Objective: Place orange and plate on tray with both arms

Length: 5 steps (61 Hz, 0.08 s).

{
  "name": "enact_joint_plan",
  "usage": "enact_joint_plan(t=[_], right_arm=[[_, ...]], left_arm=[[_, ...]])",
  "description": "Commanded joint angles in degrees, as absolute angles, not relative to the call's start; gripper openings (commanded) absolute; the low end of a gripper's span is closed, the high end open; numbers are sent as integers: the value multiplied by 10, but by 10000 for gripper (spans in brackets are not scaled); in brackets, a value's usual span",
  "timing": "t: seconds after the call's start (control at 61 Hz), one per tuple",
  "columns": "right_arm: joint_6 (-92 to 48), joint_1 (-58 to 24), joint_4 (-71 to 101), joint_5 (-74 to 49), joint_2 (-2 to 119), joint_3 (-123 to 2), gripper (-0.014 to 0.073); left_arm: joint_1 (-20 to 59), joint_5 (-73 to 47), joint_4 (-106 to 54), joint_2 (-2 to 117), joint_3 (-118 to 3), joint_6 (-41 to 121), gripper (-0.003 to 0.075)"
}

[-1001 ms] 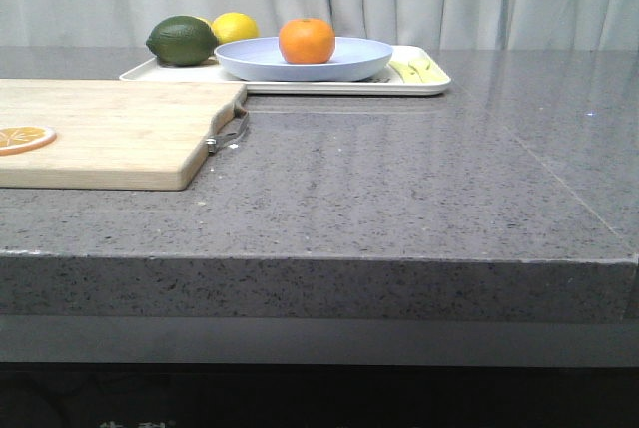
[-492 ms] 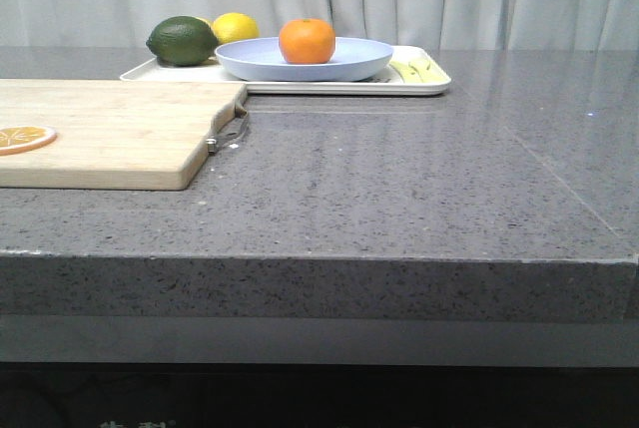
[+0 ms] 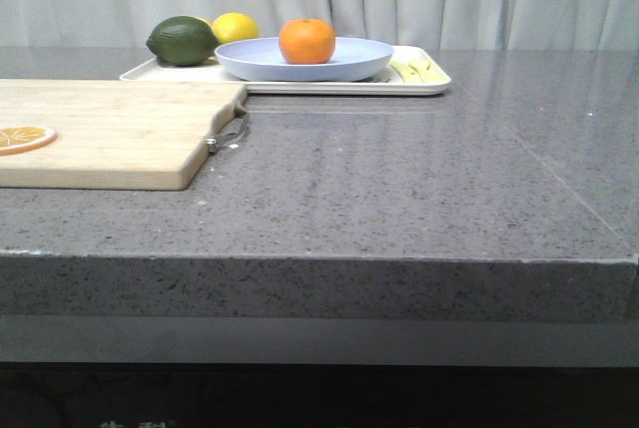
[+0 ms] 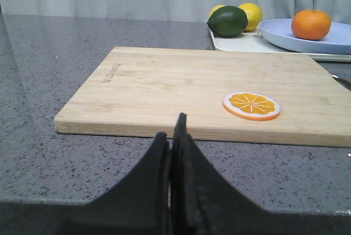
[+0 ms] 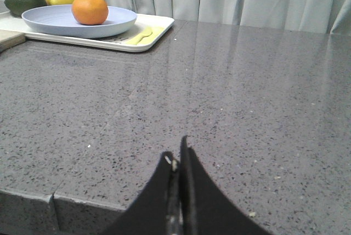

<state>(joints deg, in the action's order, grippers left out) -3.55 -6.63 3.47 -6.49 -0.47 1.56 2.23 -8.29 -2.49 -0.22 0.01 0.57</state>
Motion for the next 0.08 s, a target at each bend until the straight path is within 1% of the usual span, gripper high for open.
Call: enact_joint_plan(t=[0.0,0.066], right_arm=[[-41,-63,34,-24,-18,14,-112],[-41,-63,34,-24,-18,14,-112]], left_arm=[[22,-37,-31,-14,4,3,-17],[22,-37,-31,-14,4,3,-17]])
